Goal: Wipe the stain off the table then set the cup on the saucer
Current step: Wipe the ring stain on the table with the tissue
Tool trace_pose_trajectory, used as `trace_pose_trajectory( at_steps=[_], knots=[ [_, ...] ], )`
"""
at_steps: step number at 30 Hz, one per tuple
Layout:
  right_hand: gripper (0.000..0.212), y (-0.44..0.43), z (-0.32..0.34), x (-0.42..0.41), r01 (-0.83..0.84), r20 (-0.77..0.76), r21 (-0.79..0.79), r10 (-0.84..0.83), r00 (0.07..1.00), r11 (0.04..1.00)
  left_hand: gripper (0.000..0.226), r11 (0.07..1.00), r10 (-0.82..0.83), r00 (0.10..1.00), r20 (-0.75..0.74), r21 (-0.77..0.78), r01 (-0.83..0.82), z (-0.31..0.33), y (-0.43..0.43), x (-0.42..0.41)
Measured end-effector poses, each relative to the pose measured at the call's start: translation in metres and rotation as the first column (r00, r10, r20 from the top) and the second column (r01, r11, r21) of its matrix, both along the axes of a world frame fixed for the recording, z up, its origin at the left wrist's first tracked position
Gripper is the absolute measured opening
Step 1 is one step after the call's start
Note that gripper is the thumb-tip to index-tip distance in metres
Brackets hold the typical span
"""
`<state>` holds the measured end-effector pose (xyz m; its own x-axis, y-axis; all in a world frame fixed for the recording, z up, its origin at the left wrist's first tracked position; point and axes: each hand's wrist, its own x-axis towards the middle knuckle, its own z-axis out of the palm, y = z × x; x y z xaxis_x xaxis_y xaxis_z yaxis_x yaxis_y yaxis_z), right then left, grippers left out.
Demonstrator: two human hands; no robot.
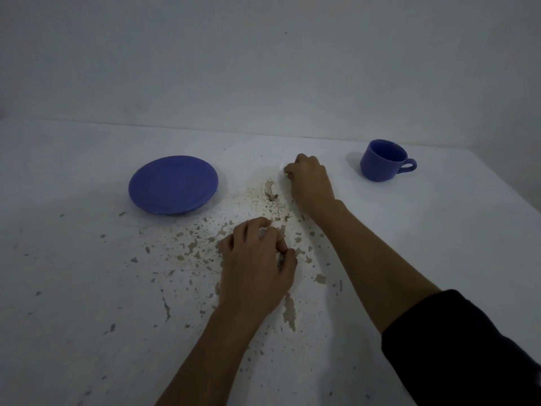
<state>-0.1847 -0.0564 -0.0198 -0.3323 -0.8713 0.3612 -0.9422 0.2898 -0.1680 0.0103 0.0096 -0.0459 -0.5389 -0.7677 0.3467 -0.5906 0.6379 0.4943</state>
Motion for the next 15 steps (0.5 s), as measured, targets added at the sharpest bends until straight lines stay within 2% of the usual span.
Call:
trace_pose_trajectory(
  at_steps=[3, 4, 6, 9, 11, 13, 15],
  knots=[
    [0.02, 0.007, -0.001, 0.015, -0.233, 0.019, 0.032, 0.233, 0.972, 0.972, 0.012, 1.0, 0.001, 1.0, 0.004, -0.001, -0.001, -0.001, -0.001, 0.0],
    [0.02, 0.01, 0.001, 0.012, -0.265, 0.009, 0.053, 0.265, 0.964, 0.963, 0.012, 1.0, -0.002, 1.0, 0.0, -0.001, 0.002, -0.001, -0.001, 0.0],
    [0.025, 0.008, 0.004, -0.003, -0.2, -0.014, 0.069, 0.202, 0.979, 0.977, 0.012, 1.0, -0.005, 1.0, -0.002, -0.004, 0.005, -0.001, -0.001, 0.0],
    [0.025, -0.001, 0.003, -0.007, -0.029, 0.053, -0.01, 0.03, 0.998, 1.0, 0.012, 1.0, -0.001, 1.0, 0.009, -0.006, 0.001, 0.001, 0.0, 0.0],
    [0.023, -0.002, -0.001, 0.007, -0.085, 0.066, -0.031, 0.087, 0.994, 0.996, 0.012, 1.0, 0.0, 1.0, 0.008, -0.009, 0.0, 0.0, 0.0, 0.0],
    [0.02, 0.004, -0.002, 0.012, -0.224, 0.07, 0.0, 0.223, 0.972, 0.975, 0.012, 1.0, -0.002, 1.0, 0.003, -0.01, 0.002, 0.0, 0.0, 0.0],
    [0.022, 0.004, 0.005, 0.003, -0.25, 0.058, 0.045, 0.248, 0.967, 0.967, 0.012, 1.0, -0.002, 1.0, 0.0, -0.012, 0.002, -0.001, 0.0, 0.0]
  ],
)
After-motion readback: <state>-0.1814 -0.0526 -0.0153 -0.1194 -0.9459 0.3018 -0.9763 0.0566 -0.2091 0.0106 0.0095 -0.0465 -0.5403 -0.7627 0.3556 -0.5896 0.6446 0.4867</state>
